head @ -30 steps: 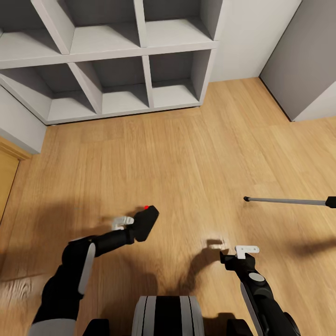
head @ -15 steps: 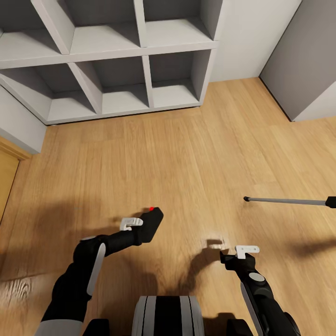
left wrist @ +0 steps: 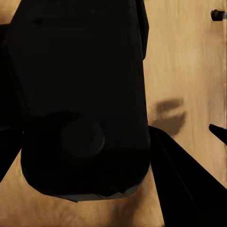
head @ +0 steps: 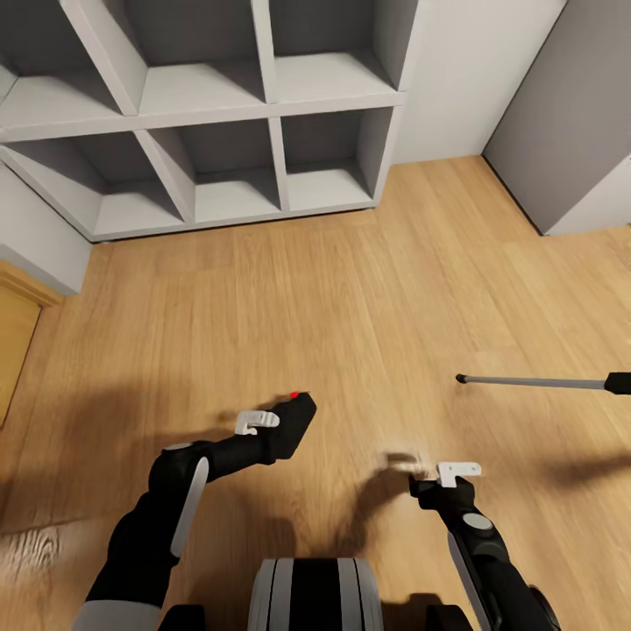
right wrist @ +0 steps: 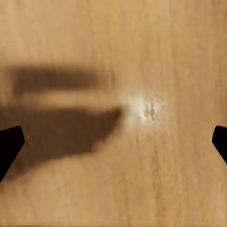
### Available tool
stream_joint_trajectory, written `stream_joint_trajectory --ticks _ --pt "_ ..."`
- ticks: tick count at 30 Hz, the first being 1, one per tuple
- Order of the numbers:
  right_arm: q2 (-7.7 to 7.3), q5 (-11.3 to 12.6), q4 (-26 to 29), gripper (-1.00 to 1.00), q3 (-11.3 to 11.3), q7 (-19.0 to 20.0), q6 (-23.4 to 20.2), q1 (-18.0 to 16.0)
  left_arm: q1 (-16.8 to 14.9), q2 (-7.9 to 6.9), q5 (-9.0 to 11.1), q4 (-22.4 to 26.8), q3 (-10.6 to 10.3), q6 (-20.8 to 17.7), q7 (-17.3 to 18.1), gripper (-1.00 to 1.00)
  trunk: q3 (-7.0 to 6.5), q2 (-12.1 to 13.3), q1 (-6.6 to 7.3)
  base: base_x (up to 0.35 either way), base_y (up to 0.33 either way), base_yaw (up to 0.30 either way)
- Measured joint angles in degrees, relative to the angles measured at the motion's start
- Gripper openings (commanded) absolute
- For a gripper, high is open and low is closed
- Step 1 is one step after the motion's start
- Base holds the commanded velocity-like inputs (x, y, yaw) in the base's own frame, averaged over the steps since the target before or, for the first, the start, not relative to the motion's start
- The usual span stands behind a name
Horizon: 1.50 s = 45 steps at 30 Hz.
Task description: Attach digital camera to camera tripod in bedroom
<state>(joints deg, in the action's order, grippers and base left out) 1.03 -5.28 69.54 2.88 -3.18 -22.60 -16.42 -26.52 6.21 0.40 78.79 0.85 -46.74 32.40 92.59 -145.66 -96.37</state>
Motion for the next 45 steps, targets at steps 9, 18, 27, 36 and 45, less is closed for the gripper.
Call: stream_joint_trajectory --ticks 9,18,27,36,45 --pt "-0.04 -0.6 0.0 1.0 -3.4 0.1 -0.1 0.0 0.0 0.08 0.1 -0.4 -2.2 0.0 0.2 -1.0 -1.99 0.1 0.23 0.0 0.0 0.0" --pt "-0.25 -0.4 0.5 1.0 -3.4 0.1 -0.7 0.0 0.0 0.09 0.0 -4.0 -2.4 0.1 0.0 -1.0 -3.99 0.2 0.46 0.0 0.0 0.0" --pt "-0.72 -0.1 1.1 1.0 -1.5 0.2 -3.1 0.0 0.0 0.19 4.8 -5.8 -2.3 1.7 0.7 -1.0 -5.99 0.4 0.7 0.0 0.0 0.0" --pt "-1.14 0.2 0.4 1.0 2.2 0.7 -4.5 0.0 0.0 0.03 12.7 -5.4 -2.3 1.6 0.3 -1.0 -7.98 0.5 0.93 0.0 0.0 0.0" --pt "-1.18 0.1 1.2 1.0 3.4 0.8 -4.8 0.0 0.0 -0.12 13.7 -6.3 -2.2 2.1 0.1 -1.0 -9.97 0.6 1.16 0.0 0.0 0.0"
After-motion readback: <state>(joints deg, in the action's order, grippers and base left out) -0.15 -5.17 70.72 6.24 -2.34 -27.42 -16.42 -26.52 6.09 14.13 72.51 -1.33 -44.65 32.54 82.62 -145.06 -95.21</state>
